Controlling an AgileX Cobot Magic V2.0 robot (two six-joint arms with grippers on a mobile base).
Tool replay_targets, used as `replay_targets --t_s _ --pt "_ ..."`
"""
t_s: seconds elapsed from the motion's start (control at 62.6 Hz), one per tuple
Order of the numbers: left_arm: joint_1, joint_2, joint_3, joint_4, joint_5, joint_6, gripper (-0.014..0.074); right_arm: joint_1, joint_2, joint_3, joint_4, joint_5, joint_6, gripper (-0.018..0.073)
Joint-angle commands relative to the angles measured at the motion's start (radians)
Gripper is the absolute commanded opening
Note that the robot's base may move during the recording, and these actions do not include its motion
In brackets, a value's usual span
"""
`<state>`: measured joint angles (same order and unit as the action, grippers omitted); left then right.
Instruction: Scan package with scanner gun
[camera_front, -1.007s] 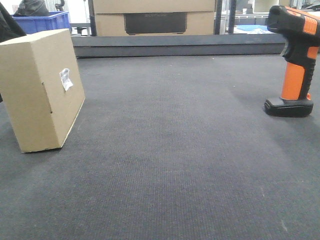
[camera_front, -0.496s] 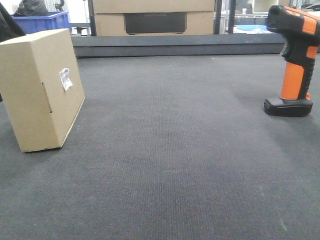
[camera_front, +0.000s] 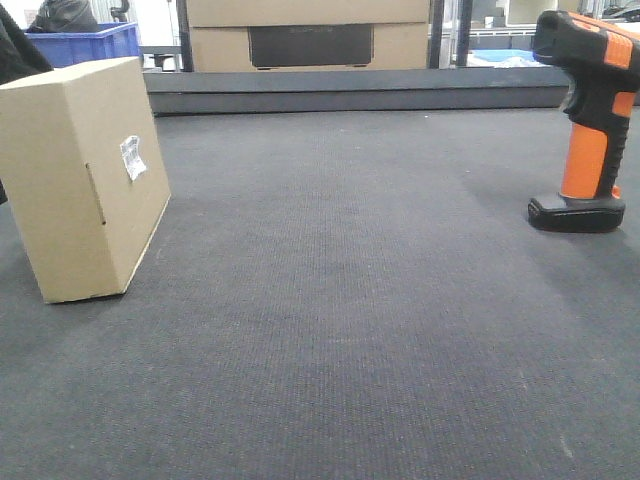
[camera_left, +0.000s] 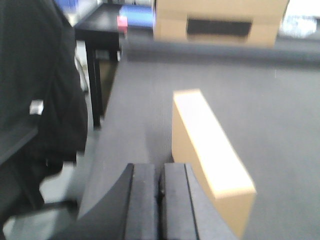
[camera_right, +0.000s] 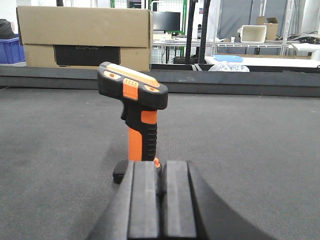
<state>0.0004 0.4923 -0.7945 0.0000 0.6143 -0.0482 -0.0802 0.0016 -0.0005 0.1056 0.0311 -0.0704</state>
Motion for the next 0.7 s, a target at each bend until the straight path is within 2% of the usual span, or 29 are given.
replay_targets --t_s 0.0,0.096,0.176,0.256,0.336,0.432,0.48,0.575,0.639,0.687 --pt "0.004 0.078 -0.036 0.0 -0.019 0.0 -0.0111 -0.005 -0.002 0.0 0.002 -0.017 0.001 -0.0167" --pt "0.004 0.222 -0.13 -0.009 0.087 0.0 -0.0111 -0.005 -0.002 0.0 0.002 -0.017 0.001 -0.0167" --pt "0.004 0.338 -0.208 -0.016 0.121 -0.007 -0.0111 -0.005 -0.002 0.0 0.002 -0.017 0.001 -0.0167" --pt "0.002 0.471 -0.304 -0.059 0.153 -0.007 -0.0111 -0.005 -0.002 0.0 0.002 -0.017 0.001 -0.0167" --pt "-0.026 0.575 -0.404 -0.067 0.186 -0.015 -0.0111 -0.005 -0.002 0.0 0.002 -0.017 0.001 -0.0167" --pt "-0.091 0.708 -0.534 -0.056 0.238 -0.072 -0.0111 -0.005 -0.002 0.0 0.002 -0.017 0.001 -0.0167" --pt "-0.126 0.762 -0.586 -0.027 0.267 -0.114 -0.0111 -0.005 -0.002 0.0 0.002 -0.017 0.001 -0.0167" --pt "-0.206 0.857 -0.674 0.078 0.317 -0.219 -0.0111 -0.005 -0.002 0.0 0.002 -0.017 0.001 -0.0167" --pt "-0.261 0.914 -0.717 0.181 0.32 -0.31 -0.0111 -0.005 -0.002 0.0 0.002 -0.017 0.001 -0.0167" --pt "-0.289 0.945 -0.739 0.23 0.32 -0.37 -0.0111 -0.005 -0.002 0.0 0.002 -0.017 0.001 -0.0167"
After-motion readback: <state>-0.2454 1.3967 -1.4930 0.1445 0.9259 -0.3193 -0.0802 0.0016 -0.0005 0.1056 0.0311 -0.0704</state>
